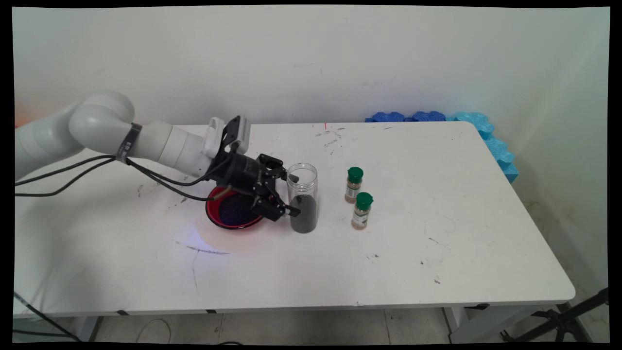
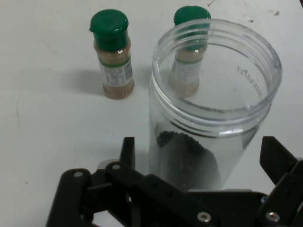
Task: Pick up the black seasoning powder from the table, then pour the black seasoning powder in the red bowl
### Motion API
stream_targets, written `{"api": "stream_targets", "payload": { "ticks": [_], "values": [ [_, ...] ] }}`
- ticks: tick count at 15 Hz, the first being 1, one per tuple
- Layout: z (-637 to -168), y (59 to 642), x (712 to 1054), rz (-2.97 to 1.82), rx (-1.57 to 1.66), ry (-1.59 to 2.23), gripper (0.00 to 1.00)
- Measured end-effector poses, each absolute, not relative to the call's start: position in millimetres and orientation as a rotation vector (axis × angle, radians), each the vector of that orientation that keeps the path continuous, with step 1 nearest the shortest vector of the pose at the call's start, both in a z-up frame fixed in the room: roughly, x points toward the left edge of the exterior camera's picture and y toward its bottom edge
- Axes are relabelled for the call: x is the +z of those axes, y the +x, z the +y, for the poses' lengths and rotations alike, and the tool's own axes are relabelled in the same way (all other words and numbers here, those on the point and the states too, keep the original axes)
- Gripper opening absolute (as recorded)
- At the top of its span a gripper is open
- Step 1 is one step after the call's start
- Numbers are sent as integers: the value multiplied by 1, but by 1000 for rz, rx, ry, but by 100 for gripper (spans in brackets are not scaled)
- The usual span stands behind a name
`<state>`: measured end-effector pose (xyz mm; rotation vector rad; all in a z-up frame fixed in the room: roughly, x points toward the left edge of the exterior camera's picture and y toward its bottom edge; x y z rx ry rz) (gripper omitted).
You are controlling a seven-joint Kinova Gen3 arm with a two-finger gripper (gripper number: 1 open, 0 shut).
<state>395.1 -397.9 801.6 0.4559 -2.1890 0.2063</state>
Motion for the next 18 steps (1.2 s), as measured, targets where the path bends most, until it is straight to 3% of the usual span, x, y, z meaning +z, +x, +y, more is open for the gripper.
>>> {"api": "stream_targets", "payload": {
  "ticks": [6,7,18],
  "values": [
    [-407,387,800,-2178,203,457,100],
    [-408,386,800,-2175,202,458,0],
    [-395,393,833,-2181,202,411,0]
  ]
}}
